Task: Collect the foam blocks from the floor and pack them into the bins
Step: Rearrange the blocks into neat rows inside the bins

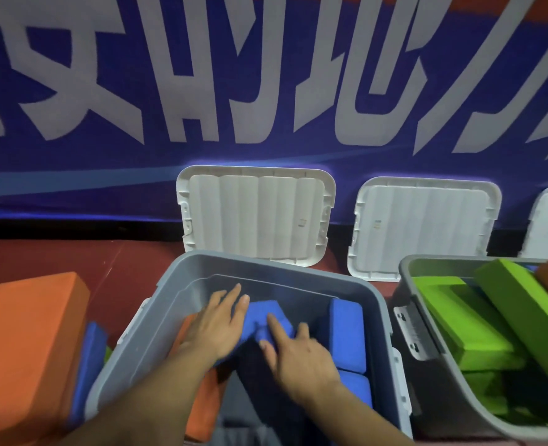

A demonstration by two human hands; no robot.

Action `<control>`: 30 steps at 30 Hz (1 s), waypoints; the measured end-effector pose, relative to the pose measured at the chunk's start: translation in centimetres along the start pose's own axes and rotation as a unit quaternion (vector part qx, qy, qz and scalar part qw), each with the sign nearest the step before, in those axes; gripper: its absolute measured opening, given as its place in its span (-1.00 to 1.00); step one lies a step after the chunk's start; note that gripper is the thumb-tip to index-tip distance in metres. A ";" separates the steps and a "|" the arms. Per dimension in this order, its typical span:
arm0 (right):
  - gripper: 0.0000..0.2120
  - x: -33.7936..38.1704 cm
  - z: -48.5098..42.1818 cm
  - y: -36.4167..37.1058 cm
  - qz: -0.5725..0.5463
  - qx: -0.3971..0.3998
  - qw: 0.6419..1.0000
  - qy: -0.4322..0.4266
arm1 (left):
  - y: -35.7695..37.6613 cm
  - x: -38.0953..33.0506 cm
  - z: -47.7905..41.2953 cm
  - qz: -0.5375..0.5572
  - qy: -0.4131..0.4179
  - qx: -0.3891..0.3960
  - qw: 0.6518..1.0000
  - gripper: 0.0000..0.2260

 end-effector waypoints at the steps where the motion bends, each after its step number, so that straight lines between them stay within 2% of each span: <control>1: -0.39 -0.7 -0.8 -0.9 -0.011 -0.008 0.999 0.039 | 0.0 -0.6 0.0 0.021 -0.009 -0.008 1.000 -0.49; 4: -0.45 -3.4 -2.5 -2.8 -0.042 -0.029 0.989 0.137 | 0.7 -3.2 -0.2 0.049 0.004 -0.038 0.998 -0.52; 8: -0.67 -6.8 -4.2 -2.2 -0.058 -0.095 0.973 0.201 | 4.3 -6.5 0.2 0.122 0.047 0.029 0.991 -0.53; 11: -0.73 -7.2 -3.6 0.0 -0.026 -0.062 0.980 0.186 | 6.6 -6.6 0.7 0.144 -0.006 0.103 0.984 -0.50; 14: -0.74 -6.6 -1.7 2.0 -0.012 -0.035 0.986 0.163 | 8.5 -5.5 1.3 0.168 -0.113 0.148 0.968 -0.19; 15: -0.72 -6.3 -1.4 2.2 -0.010 -0.040 0.988 0.149 | 9.0 -5.2 1.6 0.168 -0.134 0.157 0.964 -0.16; 17: -0.72 -6.1 -1.1 2.1 -0.023 -0.058 0.988 0.140 | 9.7 -5.0 2.3 0.165 -0.157 0.163 0.960 -0.34; 19: -0.74 -6.2 -1.0 1.9 -0.033 -0.067 0.988 0.134 | 10.3 -4.9 2.7 0.191 -0.159 0.162 0.955 -0.41; 24: -0.75 -5.6 0.3 2.3 0.010 -0.114 0.989 0.092 | 11.9 -4.7 3.1 0.236 -0.189 0.148 0.942 -0.41; 27: -0.61 -5.2 1.5 3.7 0.097 -0.155 0.980 0.073 | 12.1 -4.3 3.9 0.242 -0.224 0.154 0.932 -0.35; 30: -0.52 -4.8 2.0 4.6 0.109 -0.172 0.977 0.070 | 12.2 -3.6 4.8 0.243 -0.258 0.165 0.921 -0.28</control>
Point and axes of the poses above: each hand's wrist, its own z-axis away from the middle knuckle, its own y-axis out of the palm, x = y × z, the point moved 7 cm from there along -z, towards the middle knuckle, and after that the axes turned 14 degrees about -x, right-handed, at the moved point
